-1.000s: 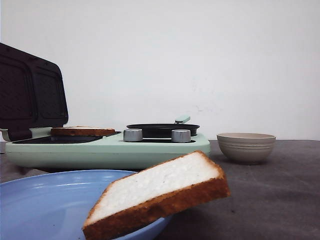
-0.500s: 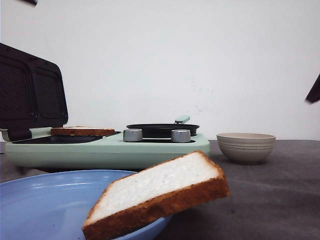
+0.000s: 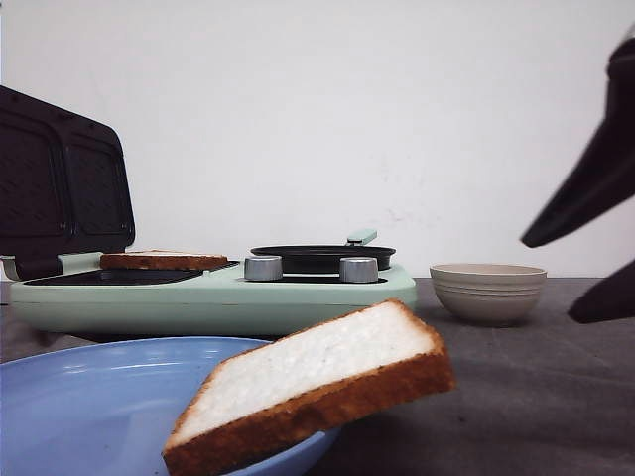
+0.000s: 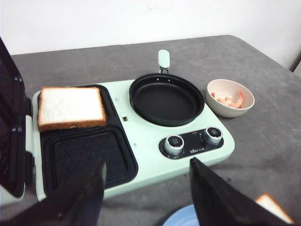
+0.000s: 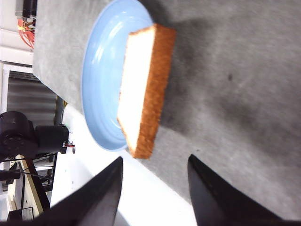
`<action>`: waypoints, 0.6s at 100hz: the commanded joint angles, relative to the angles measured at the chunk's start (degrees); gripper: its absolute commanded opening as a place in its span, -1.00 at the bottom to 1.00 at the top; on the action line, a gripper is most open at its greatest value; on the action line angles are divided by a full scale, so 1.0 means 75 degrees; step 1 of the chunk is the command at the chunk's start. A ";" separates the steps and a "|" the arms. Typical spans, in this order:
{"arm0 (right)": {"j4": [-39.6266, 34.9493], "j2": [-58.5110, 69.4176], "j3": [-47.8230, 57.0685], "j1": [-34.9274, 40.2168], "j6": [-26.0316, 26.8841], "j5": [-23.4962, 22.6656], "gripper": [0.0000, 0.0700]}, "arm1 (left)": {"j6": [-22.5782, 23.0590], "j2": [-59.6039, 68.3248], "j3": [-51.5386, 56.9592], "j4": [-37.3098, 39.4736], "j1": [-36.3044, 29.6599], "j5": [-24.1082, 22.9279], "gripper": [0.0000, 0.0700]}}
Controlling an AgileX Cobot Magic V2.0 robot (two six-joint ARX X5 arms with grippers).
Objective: Make breakfast with bread and shrimp
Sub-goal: 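Lower the right gripper and grasp the remaining bread slice on the plate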
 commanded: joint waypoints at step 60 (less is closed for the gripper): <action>0.2719 0.3040 0.0026 0.0761 0.0682 -0.0306 -0.24 | -0.0070 -0.0542 0.0029 -0.0274 -0.0029 0.0032 -0.22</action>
